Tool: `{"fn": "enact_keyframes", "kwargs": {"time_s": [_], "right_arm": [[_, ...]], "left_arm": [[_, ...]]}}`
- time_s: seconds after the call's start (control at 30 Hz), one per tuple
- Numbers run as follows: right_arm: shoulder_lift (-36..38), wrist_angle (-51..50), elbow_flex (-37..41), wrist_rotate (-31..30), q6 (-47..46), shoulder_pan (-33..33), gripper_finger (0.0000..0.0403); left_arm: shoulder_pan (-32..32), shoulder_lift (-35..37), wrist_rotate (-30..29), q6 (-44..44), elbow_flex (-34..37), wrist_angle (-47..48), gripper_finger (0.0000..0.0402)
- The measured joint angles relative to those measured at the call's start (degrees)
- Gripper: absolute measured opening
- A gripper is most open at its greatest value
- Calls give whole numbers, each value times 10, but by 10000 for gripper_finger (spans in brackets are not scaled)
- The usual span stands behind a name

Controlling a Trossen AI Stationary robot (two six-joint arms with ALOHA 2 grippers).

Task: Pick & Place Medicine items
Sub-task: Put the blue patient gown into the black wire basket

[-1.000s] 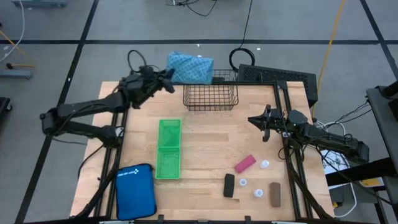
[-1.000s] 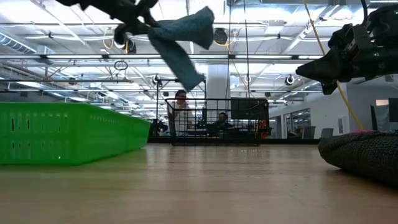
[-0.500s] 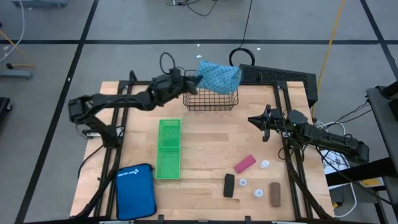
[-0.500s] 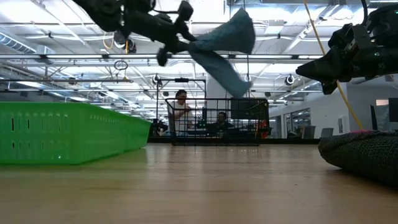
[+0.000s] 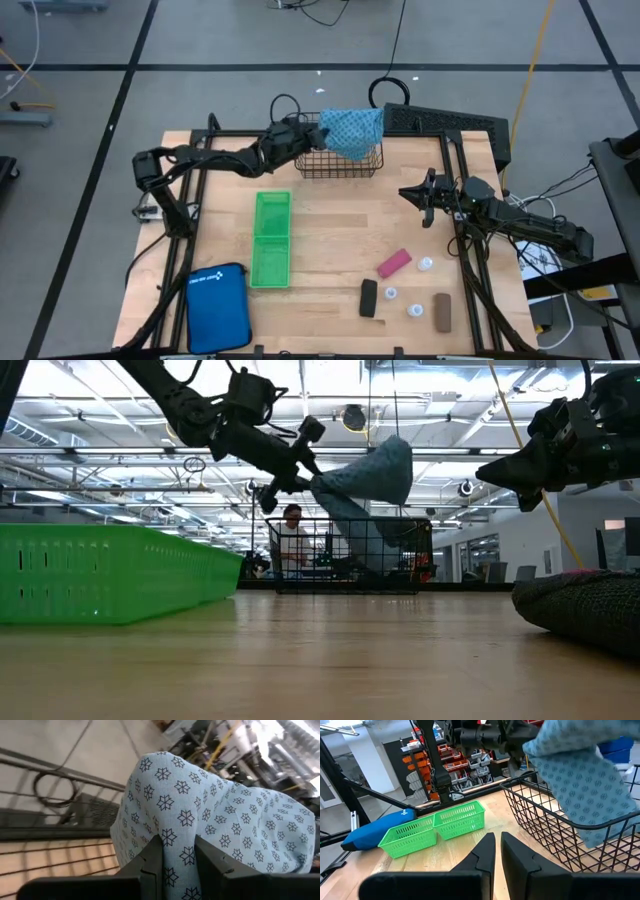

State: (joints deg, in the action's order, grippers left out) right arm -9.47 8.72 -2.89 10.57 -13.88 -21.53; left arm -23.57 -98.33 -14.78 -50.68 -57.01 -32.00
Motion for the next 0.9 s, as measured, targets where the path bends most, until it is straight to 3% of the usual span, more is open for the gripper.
{"fn": "enact_keyframes", "kwargs": {"time_s": [0.43, 0.63, 0.9], "right_arm": [[0, 0, 0, 0, 0, 0, 20], [0, 0, 0, 0, 0, 0, 20], [0, 0, 0, 0, 0, 0, 20]], "left_arm": [[4, 0, -93, -3, 0, 136, 76], [4, 0, -112, -1, 0, 197, 148], [4, 1, -112, 65, 0, 195, 219]]}}
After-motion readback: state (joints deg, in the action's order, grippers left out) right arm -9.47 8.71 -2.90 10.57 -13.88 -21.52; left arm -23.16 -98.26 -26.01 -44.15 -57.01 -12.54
